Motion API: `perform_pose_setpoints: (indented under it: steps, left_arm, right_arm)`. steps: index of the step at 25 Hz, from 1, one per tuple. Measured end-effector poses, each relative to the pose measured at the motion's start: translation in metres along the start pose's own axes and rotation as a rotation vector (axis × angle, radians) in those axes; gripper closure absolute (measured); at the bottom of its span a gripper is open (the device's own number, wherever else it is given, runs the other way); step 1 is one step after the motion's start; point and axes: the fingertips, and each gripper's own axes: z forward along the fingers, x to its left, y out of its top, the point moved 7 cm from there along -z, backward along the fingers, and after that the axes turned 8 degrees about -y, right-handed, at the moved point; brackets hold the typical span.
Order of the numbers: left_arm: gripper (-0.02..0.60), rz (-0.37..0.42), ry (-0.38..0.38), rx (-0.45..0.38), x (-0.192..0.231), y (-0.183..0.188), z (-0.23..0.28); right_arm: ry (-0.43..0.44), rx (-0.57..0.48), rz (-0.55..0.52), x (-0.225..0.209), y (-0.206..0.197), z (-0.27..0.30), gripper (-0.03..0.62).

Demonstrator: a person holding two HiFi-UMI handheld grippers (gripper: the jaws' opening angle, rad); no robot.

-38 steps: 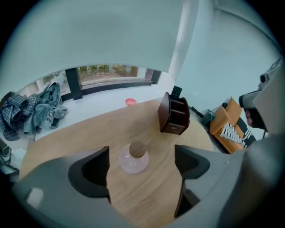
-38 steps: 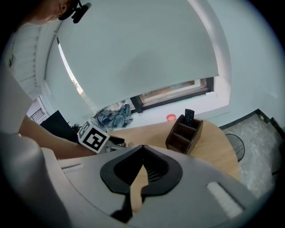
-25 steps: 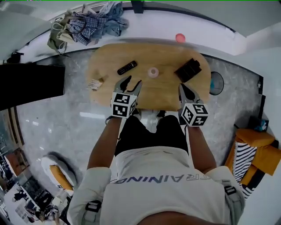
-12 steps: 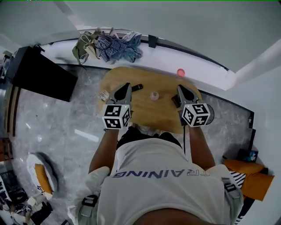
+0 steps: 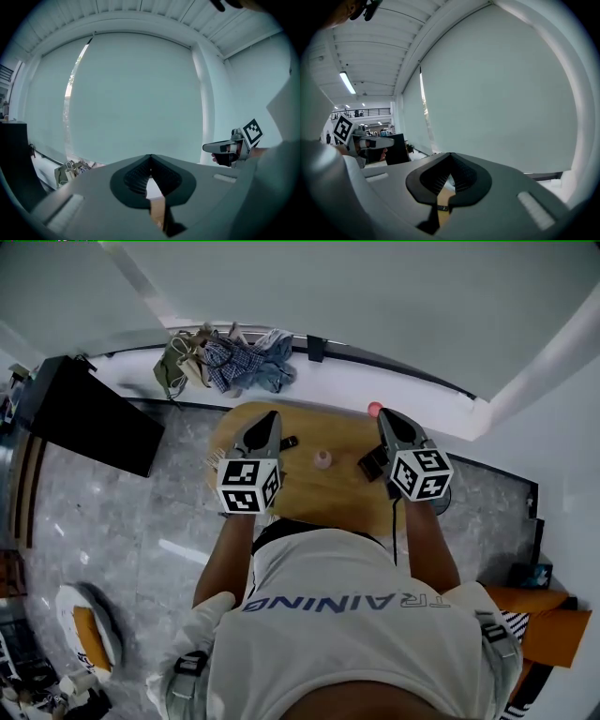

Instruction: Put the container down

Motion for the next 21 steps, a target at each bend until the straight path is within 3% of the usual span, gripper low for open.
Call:
perform_pose_setpoints:
  steps: [21]
  left_arm:
    - [0.578, -0.017, -0.02, 0.03, -0.0032, -0.0079, 0.0057]
  right_arm:
    - [-0.004, -0.016, -0.008, 0.007, 0.005, -0.0005, 0.579]
